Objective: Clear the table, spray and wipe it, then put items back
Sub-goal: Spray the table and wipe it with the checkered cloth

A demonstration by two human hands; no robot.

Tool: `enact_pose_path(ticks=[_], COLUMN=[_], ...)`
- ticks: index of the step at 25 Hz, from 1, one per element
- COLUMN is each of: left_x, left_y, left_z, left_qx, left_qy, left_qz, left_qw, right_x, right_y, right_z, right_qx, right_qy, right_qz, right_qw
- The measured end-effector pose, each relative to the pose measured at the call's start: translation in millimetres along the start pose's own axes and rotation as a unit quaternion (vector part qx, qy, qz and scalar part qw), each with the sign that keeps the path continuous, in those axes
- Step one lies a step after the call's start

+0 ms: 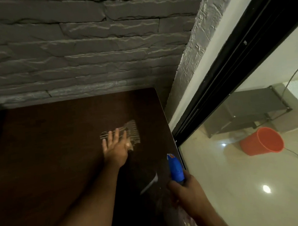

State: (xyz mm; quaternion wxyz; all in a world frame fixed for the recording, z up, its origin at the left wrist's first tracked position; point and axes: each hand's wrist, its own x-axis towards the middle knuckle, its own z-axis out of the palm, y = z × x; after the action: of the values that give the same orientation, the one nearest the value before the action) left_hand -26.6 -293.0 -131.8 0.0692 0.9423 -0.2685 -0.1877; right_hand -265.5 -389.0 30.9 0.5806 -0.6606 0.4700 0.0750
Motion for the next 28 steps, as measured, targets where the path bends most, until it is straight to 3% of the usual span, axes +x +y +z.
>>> enact_pose_path(ticks=[1,3,8,11,13,17,19,22,26,28], left_x=[-2.7,-16.1,-37.7,-30.8,-31.4,-28.4,-28.6,-35.2,-45.2,-69.3], left_y=[-14.5,-23.8,-53.4,-70.2,-62.2,-53.6,-51.6,-40.4,3.9,44.9], left_z=[-3.0,-2.1,-1.2,-13.4,-14.8,-17.7,-17.3,-8.7,3.0,15.9], left_qx=[-0.021,-0.027,0.001,-0.026,-0.029,-0.062,-0.063,-0.064,-0.056,-0.016], left_qy=[0.012,0.007,-0.021,-0.038,-0.050,-0.072,-0.074,-0.080,-0.069,-0.083], left_qz=[-0.080,-0.133,-0.056,-0.129,-0.145,-0.146,-0.146,-0.145,-0.109,-0.017], left_qw=[0.997,0.991,0.998,0.991,0.988,0.985,0.984,0.984,0.990,0.996], right_x=[-5.9,-17.4,-43.4,-50.0,-57.6,-72.1,-67.9,-59.2,-62.7,-64.8], right_y=[0.0,1.1,6.7,23.1,27.6,27.7,33.1,47.7,56.7,62.9], right_z=[3.1,7.9,24.4,19.8,16.9,28.9,23.9,-3.5,-18.4,-20.8], right_qx=[0.011,0.027,-0.041,-0.033,-0.040,-0.038,-0.023,0.011,-0.007,0.003], right_qy=[0.005,-0.001,-0.121,-0.036,-0.059,-0.166,-0.135,-0.008,-0.087,-0.071], right_qz=[0.001,0.011,0.035,0.029,0.032,0.037,0.049,0.044,0.026,-0.004], right_qw=[1.000,1.000,0.991,0.998,0.997,0.985,0.989,0.999,0.996,0.997])
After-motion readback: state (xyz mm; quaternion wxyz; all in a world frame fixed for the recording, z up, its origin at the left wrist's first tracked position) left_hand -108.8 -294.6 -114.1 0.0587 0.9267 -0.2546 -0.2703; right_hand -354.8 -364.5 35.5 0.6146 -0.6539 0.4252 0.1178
